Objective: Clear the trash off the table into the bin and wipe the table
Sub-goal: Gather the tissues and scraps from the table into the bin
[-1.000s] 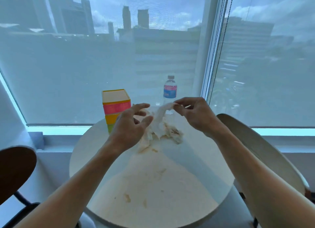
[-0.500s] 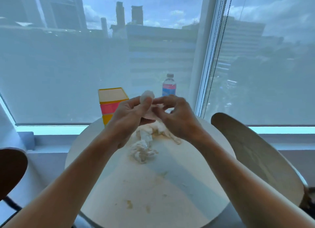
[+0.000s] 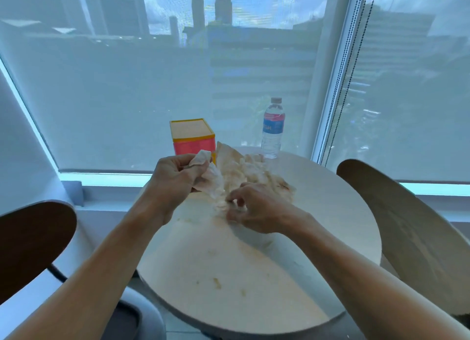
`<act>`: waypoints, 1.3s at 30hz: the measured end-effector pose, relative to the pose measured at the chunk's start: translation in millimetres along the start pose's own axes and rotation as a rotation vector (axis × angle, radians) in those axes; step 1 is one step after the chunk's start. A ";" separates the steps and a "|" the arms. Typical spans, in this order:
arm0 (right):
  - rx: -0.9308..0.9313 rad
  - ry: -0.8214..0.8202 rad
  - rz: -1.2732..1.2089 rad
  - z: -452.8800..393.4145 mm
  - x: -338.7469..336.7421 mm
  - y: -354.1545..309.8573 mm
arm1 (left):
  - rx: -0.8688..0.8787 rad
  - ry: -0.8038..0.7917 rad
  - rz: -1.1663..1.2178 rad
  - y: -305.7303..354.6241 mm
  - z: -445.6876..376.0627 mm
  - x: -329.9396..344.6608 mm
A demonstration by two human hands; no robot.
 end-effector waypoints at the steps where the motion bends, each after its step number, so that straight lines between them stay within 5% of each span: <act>1: 0.001 0.019 -0.018 0.0 -0.5 2.3 | 0.000 -0.003 -0.005 0.0 1.8 1.1; 10: 0.136 0.324 -0.366 42.3 -41.9 35.0 | -0.049 -0.060 0.025 2.0 30.4 36.9; 23: 0.388 0.407 -0.698 222.2 -54.7 100.8 | -0.184 -0.344 0.116 -10.7 119.1 138.9; 32: 0.623 0.162 -0.754 340.7 26.2 138.3 | -0.177 -0.453 0.008 -33.9 193.2 192.9; 39: 0.738 -0.017 -0.711 376.6 104.6 145.1 | -0.295 -0.356 -0.203 -89.7 230.7 209.1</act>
Point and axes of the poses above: each hand's wrist, its own z-axis away from the middle knuckle, its own x-axis out of the palm, y = z × x, the point moved 1 cm from there along -z, towards the middle knuckle, and after that the axes turned 6 degrees about z, right-handed, at the moved point
